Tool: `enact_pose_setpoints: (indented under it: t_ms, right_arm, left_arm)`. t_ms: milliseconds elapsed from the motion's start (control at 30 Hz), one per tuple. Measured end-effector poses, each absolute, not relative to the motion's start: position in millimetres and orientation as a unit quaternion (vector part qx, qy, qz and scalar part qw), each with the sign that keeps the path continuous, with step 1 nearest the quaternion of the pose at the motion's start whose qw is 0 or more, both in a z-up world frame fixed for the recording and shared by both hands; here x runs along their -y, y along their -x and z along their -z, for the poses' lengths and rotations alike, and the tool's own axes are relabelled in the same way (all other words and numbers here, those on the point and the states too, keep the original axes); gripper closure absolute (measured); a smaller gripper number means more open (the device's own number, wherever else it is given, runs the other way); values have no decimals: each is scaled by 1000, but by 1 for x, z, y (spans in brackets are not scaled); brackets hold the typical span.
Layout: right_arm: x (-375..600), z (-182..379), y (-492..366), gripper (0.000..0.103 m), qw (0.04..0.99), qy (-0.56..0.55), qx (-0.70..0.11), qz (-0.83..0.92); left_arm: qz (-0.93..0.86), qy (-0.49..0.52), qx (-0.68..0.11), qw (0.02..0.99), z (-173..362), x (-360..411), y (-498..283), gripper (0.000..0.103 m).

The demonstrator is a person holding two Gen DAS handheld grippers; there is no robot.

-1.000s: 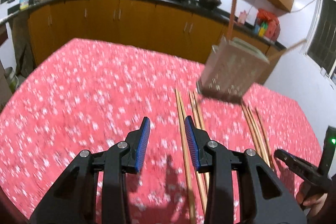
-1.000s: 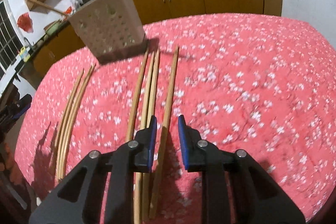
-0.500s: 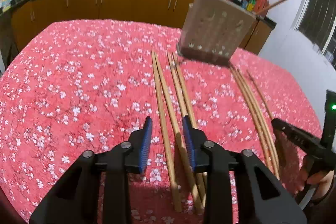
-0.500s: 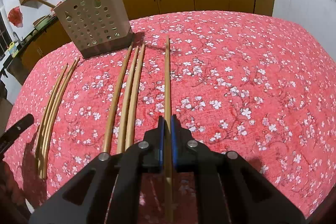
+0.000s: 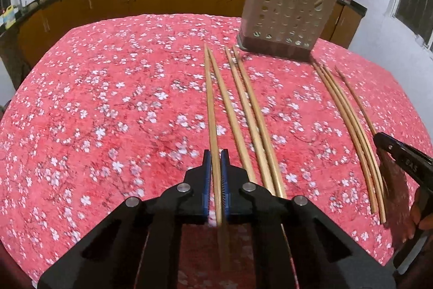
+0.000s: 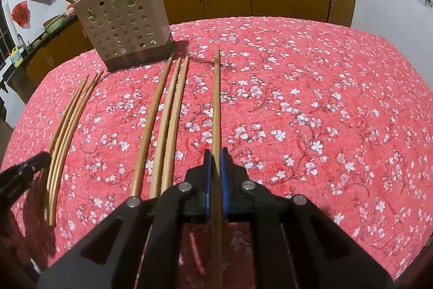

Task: Organize utensils
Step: 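Close the right gripper on a chopstick while the left gripper grasps another chopstick, then raise the right gripper's chopstick above the holder while the left gripper lifts its chopstick there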

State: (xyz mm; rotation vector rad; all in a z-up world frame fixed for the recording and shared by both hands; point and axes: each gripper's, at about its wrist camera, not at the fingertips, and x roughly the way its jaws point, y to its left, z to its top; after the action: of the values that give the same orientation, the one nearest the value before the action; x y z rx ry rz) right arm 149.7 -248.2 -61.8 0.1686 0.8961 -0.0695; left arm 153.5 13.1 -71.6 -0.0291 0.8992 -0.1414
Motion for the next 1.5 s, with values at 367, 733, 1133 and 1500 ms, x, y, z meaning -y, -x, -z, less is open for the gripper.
enact_pose_setpoints:
  t_ms: [367,733,1133,1500]
  right_arm:
    - [269,62,-180,95,898,-80,-429,58]
    - [275,65,-185,95,899,-96,-424,60]
    - [275,65,-185,95,899,-94,-424,61]
    - [275,64,-185,94,899,-95,-424,60]
  left_arm:
    - [22,27,-430,902,71,-51,-188,95]
    - [26,49,-428,902,68,-55,-188,95]
    - [23,48,-428,902,68,-54,-186,94]
    - [24,49,-428,902,68,-54,-185,94]
